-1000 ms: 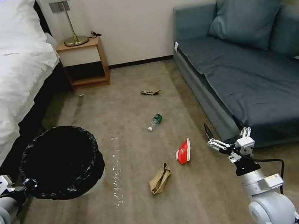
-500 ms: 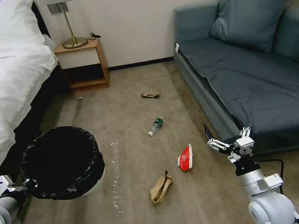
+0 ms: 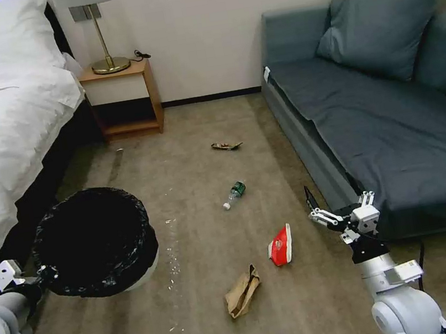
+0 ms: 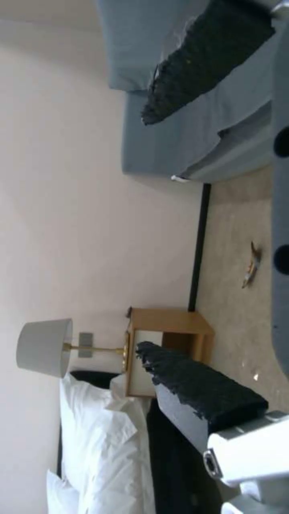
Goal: Pick up the trash bin, then pick up the garbage on the floor and place it into the trash bin.
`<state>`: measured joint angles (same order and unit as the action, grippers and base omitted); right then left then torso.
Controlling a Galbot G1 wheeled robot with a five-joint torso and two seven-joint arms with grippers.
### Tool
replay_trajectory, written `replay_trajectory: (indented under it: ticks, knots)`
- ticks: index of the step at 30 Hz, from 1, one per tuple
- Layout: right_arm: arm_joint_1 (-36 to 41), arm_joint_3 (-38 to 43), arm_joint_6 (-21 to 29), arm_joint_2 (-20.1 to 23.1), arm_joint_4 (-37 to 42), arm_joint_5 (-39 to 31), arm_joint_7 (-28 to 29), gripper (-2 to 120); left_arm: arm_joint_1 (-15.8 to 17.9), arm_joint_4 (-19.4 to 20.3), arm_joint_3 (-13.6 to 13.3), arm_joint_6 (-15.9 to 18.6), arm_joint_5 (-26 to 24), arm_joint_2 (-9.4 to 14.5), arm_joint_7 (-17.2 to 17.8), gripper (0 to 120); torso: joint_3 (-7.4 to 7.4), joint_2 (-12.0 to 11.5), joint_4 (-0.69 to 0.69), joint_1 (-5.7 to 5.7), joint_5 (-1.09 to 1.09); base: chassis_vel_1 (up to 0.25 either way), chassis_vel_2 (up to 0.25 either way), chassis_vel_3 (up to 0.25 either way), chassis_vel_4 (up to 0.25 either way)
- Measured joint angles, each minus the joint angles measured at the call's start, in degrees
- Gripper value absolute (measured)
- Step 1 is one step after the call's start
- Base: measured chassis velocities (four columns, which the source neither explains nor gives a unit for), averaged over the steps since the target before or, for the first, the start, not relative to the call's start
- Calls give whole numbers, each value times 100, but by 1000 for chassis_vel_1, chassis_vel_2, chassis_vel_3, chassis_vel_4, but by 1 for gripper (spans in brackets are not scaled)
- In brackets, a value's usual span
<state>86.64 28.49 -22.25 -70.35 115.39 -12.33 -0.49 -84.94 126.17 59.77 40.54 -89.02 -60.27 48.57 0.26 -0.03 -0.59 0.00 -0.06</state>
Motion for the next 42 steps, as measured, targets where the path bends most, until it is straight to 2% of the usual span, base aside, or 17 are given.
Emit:
replay_trajectory:
  ticks: [9,12,14,15,17,18,19,20,21,22,24,26,29,30,31,35,42]
  knots:
    - [7,-34,-25,42,-47,203,115,100,9,-20,-13,-2,0,-2,0,1,0,0,0,0,0,-87,78,82,-78]
    - [-27,-46,110,242,-40,283,283,100,26,-38,-22,-2,-3,12,0,1,1,0,-1,1,0,-56,53,24,-41]
    - [-140,-55,545,642,120,18,429,100,35,-41,-25,-1,-15,29,-5,1,0,0,-2,1,1,0,0,0,0]
    - [-140,-55,545,642,120,18,429,100,35,-41,-25,-1,-15,29,-5,1,0,0,-2,1,1,0,0,0,0]
    - [-315,-169,1519,1312,521,-1042,883,100,54,-41,-64,8,-17,42,-12,1,0,0,1,0,1,0,0,0,0]
    - [-315,-169,1519,1312,521,-1042,883,100,54,-41,-64,8,-17,42,-12,1,0,0,1,0,1,0,0,0,0]
    - [-411,-268,2373,1666,890,-2107,1303,100,81,-41,-119,11,-8,42,-13,1,0,0,0,0,-2,0,0,0,0]
    - [-466,-321,2693,1782,1022,-2523,1533,100,88,-36,-140,12,-2,39,-13,1,0,0,0,0,-2,0,0,0,0]
    - [-466,-321,2693,1782,1022,-2523,1533,100,88,-36,-140,12,-2,39,-13,1,0,0,0,0,-2,0,0,0,0]
    - [-587,-391,3180,1931,1176,-3134,1873,100,93,-23,-159,14,9,26,-13,1,0,0,-1,0,-2,0,0,0,0]
    - [-669,-426,3418,2003,1234,-3448,2037,100,94,-10,-171,16,21,15,-14,1,0,0,-1,0,-2,0,0,0,0]
    - [-1397,-916,4909,2221,1265,-5020,3304,100,73,53,-205,19,139,-77,-22,1,0,0,-2,1,1,0,0,0,0]
    - [-1804,-1146,5380,2174,1085,-5621,3893,100,45,75,-206,20,202,-124,-28,1,0,0,1,1,1,0,0,0,0]
    - [-2357,-1474,5907,2057,594,-6236,4313,100,1,85,-208,22,297,-178,-55,1,1,0,3,1,0,0,0,0,0]
    - [-2357,-1474,5907,2057,594,-6236,4313,100,1,85,-208,22,297,-178,-55,1,1,0,3,1,0,0,0,0,0]
    - [-3007,-2076,6492,1817,-468,-6667,4636,100,-69,91,-236,22,473,-262,-87,1,1,0,-1,1,1,0,0,0,0]
    - [-3310,-2604,6549,1646,-1257,-6626,4386,100,-60,129,-340,20,628,-382,-87,1,1,0,-1,1,0,0,0,0,0]
